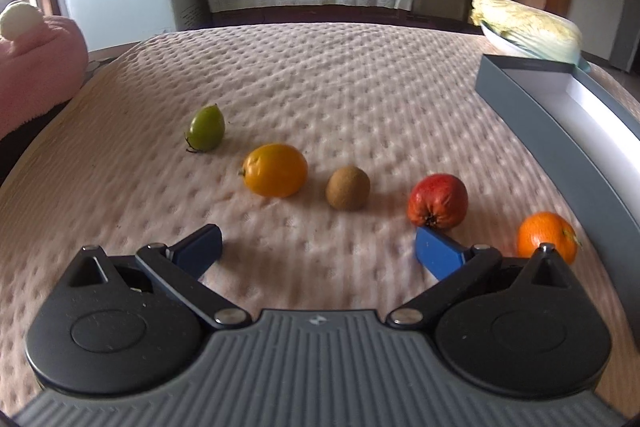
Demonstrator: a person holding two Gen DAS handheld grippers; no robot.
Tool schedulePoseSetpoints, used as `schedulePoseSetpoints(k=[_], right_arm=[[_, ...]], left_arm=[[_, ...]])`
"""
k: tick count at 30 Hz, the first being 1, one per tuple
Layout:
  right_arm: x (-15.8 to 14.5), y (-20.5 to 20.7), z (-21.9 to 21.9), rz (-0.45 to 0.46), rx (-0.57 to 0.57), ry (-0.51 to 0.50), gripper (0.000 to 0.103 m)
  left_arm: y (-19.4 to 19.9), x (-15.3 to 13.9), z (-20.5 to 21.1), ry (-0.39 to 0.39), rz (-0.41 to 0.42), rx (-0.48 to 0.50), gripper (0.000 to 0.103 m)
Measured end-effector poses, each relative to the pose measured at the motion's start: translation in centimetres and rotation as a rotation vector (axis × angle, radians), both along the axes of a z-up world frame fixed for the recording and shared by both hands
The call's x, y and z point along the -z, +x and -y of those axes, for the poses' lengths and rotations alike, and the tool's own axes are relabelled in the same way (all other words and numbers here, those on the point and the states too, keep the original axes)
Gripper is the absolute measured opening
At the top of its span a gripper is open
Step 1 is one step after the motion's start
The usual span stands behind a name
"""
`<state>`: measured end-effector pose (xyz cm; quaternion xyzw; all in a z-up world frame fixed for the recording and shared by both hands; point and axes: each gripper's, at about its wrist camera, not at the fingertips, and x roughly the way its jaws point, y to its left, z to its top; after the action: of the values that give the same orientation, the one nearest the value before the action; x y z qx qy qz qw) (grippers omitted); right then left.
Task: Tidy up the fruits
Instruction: 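Move the right tool toward the green lime among the fruits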
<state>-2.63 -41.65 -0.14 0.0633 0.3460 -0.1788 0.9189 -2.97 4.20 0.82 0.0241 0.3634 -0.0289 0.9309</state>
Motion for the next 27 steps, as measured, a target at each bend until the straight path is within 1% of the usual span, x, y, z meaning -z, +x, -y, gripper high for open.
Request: schedulePoseSetpoints(k=[4,6,9,11,14,17,18,19,20,21,22,23,24,25,27], right_arm=[[0.0,0.1,0.0,-0.001,0.000,-0.003,0.103],[0.0,0.0,0.1,-0.001,0.000,-0.001,0.103],[0.0,0.0,0.0,-0.001,0.000,-0.002,0.103],[0.0,0.0,0.1,0.000,0.000,-0.001,0.103],[0.0,0.0,0.0,0.000,0.001,-0.001,0.103],[0.0,0.1,0.1,-0.001,0.000,0.001,0.103],[-0.1,0.1,0.1,-0.011,-0.001,0.011,0.103],[-0.5,0.1,-0.2,-0.054,-0.016,0.018,0.103],[-1.2,-0.3,-0.5,-0.103,-0.035,0.031,0.096],[-2.0,-1.3,-1.1,-0.102,-0.029,0.035,0.090],[-3.1,-2.8,-1.8,-0.074,-0.020,0.029,0.086],[-4.4,-4.6,-3.4,-0.033,-0.021,0.013,0.086],[-5.9,-6.7,-5.5,0.025,-0.057,-0.011,0.086],[-7.3,-9.1,-8.0,0.095,-0.119,-0.036,0.087],[-9.3,-14.0,-13.6,0.219,-0.283,-0.099,0.093]], left_arm=[[0.1,-0.7,0.5,0.066,0.046,-0.026,0.103],[-0.8,-1.9,0.4,0.098,0.084,-0.014,0.103],[-3.1,-3.8,-0.5,0.083,0.112,0.008,0.103],[-4.6,-4.8,-0.9,0.068,0.111,0.012,0.103],[-7.1,-5.6,-0.9,0.070,0.075,0.035,0.103],[-10.1,-5.9,-0.6,0.065,0.080,0.066,0.103],[-10.7,-5.8,-0.5,0.054,0.074,0.073,0.103],[-11.2,-5.4,-0.4,0.046,0.062,0.083,0.103],[-11.2,-5.0,-0.1,0.046,0.048,0.086,0.103],[-11.1,-4.6,0.2,0.051,0.039,0.089,0.103],[-11.0,-4.3,0.5,0.060,0.035,0.093,0.103],[-10.9,-4.1,0.8,0.072,0.037,0.091,0.103],[-10.8,-4.0,0.9,0.076,0.041,0.086,0.103],[-10.8,-3.9,1.0,0.069,0.044,0.085,0.103],[-10.8,-4.0,1.1,0.053,0.048,0.088,0.103]])
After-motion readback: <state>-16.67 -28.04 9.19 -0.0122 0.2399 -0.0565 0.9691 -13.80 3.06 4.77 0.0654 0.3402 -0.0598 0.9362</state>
